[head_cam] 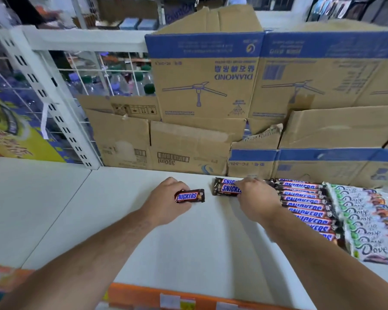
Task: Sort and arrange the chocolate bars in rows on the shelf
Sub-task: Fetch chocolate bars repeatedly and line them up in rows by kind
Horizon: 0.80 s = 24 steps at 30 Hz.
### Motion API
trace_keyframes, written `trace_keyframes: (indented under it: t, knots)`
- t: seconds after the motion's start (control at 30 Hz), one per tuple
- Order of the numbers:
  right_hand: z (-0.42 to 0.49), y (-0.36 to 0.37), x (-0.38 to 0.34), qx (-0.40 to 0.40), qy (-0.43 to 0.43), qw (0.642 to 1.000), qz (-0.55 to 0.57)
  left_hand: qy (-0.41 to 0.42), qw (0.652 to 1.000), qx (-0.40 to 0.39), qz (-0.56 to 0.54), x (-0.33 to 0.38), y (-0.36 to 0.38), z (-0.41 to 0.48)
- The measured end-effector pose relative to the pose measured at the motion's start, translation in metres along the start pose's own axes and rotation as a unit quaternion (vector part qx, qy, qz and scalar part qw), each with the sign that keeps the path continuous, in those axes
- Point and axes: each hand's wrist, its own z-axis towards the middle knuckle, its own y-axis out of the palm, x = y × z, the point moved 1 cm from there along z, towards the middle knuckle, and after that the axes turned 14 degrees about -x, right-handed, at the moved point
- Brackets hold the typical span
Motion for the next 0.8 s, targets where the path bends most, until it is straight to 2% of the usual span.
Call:
trace_keyframes:
  t: [0.17, 0.23, 0.33, 0.47, 0.8]
  knots:
    - [-0.006, 0.002, -0.003, -0.009, 0.009, 1.000, -0.023, 0.002, 1.000, -0.001, 0.005, 0.001, 0.000, 0.002]
    - [-0.019, 0.003, -0.015, 0.052, 0.011, 0.998, -0.038, 0.008, 1.000, 0.002, 0.004, 0.000, -0.001, 0.003]
    - [-0.045, 0.021, -0.051, 0.137, -0.011, 0.989, 0.046, 0.023, 1.000, 0.019, 0.001, -0.006, -0.004, 0.007]
    - [-0.066, 0.053, -0.092, 0.094, -0.019, 0.993, 0.068, 0.033, 0.999, 0.031, 0.027, -0.019, -0.009, 0.013]
    - [-0.071, 0.049, -0.094, 0.092, -0.002, 0.992, 0.086, 0.017, 0.999, -0.030, -0.018, -0.034, -0.021, 0.035]
